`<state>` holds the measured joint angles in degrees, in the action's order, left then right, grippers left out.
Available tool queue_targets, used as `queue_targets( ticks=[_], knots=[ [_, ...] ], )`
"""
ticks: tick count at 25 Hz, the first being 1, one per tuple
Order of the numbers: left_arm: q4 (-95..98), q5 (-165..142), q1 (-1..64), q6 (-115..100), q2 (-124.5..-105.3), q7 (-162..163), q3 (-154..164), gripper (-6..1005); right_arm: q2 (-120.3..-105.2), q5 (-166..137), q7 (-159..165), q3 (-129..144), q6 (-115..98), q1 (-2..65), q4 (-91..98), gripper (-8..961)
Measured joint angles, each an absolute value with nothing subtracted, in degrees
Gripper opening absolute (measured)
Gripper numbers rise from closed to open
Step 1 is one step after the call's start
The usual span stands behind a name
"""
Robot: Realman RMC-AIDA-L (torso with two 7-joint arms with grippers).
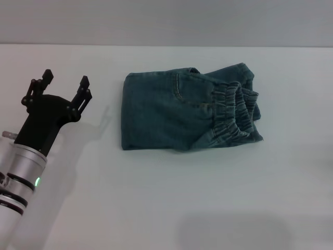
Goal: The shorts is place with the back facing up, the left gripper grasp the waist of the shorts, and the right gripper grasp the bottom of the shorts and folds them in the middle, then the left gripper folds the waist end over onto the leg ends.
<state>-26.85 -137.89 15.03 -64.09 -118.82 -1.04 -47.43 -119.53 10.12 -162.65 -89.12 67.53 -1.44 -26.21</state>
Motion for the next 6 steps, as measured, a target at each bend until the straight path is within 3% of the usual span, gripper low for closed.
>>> queue_targets(
  ticks=[3,6],
  knots=[
    [-26.75,-137.82,15.04,-64.11,-118.77,-1.04,-47.59,751,-119.51,10.17,-162.74,-89.08,67.55,-1.22,-25.85,701],
    [-26.54,-137.81,15.25,-64.02,-118.77,-1.05,-47.66,751,-119.49,10.2,-162.77,-89.03,67.58,-0.92,-25.5,701]
  ],
)
